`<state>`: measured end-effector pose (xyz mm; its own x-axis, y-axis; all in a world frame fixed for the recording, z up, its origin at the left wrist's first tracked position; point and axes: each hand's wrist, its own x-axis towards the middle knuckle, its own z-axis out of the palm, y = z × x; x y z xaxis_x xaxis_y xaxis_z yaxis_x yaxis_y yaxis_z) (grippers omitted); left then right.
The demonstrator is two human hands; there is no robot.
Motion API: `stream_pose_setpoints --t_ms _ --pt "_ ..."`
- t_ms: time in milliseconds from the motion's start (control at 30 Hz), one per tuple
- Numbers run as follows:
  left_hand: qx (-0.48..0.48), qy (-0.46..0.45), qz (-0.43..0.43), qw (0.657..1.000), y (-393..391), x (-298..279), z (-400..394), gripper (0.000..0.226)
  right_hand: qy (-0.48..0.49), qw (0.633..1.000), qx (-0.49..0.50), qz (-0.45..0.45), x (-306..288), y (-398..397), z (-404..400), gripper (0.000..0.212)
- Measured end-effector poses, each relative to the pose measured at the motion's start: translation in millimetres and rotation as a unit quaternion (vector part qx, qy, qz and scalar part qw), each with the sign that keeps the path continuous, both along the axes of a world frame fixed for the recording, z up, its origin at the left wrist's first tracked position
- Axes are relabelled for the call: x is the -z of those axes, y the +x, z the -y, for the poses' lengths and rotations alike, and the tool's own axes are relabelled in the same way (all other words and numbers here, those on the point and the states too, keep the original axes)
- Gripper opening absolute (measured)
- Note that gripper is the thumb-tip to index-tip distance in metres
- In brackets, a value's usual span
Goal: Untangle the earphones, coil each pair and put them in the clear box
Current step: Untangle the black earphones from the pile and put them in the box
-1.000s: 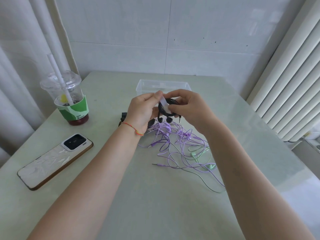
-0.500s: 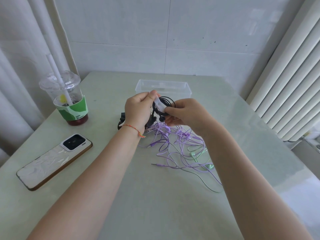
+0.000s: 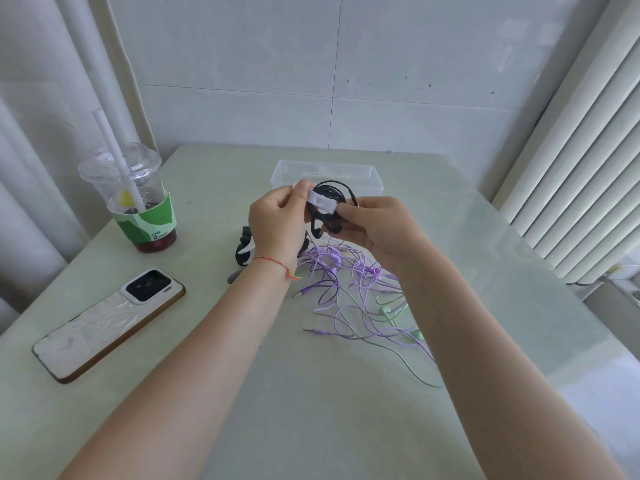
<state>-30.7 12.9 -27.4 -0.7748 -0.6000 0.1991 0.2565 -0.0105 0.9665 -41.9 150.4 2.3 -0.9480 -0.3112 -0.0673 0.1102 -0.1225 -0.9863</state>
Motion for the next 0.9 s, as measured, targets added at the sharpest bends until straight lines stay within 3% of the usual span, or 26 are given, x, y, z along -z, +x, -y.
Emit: stream_pose_setpoints --t_ms 300,500,767,900 --pt "0.045 0.180 0.028 0.982 0 -4 -2 0.025 -0.102 0.992 -0.057 0.043 -3 5 6 0.015" --pt "0.029 0.210 0.004 0.977 1 -5 -7 0.032 -0.187 0.971 -0.043 0.139 -4 11 14 0.018" --pt "0.056 0.185 0.010 0.981 3 -7 -3 0.031 -0.156 0.983 -0.003 0.099 0 9 13 0.009" --pt "0.076 0.202 0.005 0.976 4 -8 -4 0.029 -0.202 0.968 -0.022 0.149 -1 11 13 0.019"
